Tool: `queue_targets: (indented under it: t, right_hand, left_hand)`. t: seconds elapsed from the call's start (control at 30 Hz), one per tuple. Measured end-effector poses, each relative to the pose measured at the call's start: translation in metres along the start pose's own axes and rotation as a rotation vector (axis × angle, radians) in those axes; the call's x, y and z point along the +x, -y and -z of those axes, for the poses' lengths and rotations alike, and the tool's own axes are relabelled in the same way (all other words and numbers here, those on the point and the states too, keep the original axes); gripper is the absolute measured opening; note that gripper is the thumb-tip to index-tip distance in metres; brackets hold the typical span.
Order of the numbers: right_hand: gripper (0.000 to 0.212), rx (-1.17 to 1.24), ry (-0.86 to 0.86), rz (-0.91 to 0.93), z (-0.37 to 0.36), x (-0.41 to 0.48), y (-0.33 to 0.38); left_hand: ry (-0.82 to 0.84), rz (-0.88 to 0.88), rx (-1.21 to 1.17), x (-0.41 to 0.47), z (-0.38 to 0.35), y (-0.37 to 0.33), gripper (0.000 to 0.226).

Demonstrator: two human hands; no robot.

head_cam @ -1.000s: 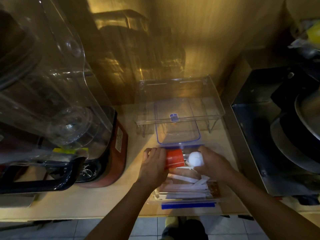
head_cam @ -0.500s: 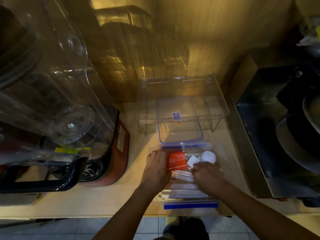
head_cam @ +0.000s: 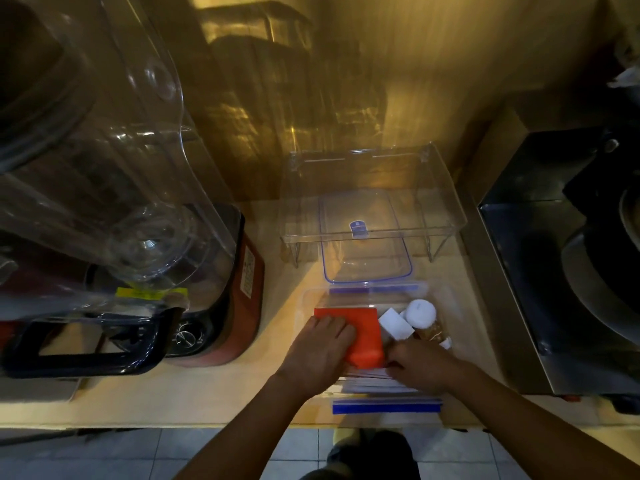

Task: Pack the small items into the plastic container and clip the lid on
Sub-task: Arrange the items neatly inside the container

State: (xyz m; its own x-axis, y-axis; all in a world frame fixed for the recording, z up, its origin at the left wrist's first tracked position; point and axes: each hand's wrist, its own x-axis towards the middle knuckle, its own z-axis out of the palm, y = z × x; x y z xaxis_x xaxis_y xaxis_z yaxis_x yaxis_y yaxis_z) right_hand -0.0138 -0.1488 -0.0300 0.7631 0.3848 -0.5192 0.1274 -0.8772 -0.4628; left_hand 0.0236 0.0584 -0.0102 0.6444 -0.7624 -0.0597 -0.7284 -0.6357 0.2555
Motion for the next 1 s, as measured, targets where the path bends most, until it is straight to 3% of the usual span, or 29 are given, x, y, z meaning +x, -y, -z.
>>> queue_targets:
  t: [0.1,0.23,0.47,0.67,0.83,1.0]
  right_hand:
    - [0.02,0.007,0.014,0.012,0.002,0.001,-0.006]
    - [0.019,0.02,-0.006,0.016,-0.001,0.001,-0.009]
    - [0.026,-0.057,-0.094,0.011,-0.009,0.001,-0.004]
    - [0.012,-0.154,-0.151,-0.061,-0.012,0.0,-0.001]
    - [0.009,-0.069,-0.16,-0.066,-0.016,0.009,0.002]
    - [0.012,-0.05,-0.214,-0.046,-0.015,0.005,0.003]
  left_hand:
    - [0.13,0.063,0.053,0.0,-0.005,0.001,0.044]
    - [0.153,0.191,0.04,0.006,-0.01,-0.002,0.048]
    - [0.098,0.134,0.04,0.004,-0.012,0.005,0.048]
    - [0.035,0.118,-0.001,-0.007,-0.005,0.007,0.036]
    - [0.173,-0.067,-0.11,-0.006,0.0,-0.008,0.036]
    - [0.32,0.053,-0.088,-0.001,-0.006,-0.013,0.029]
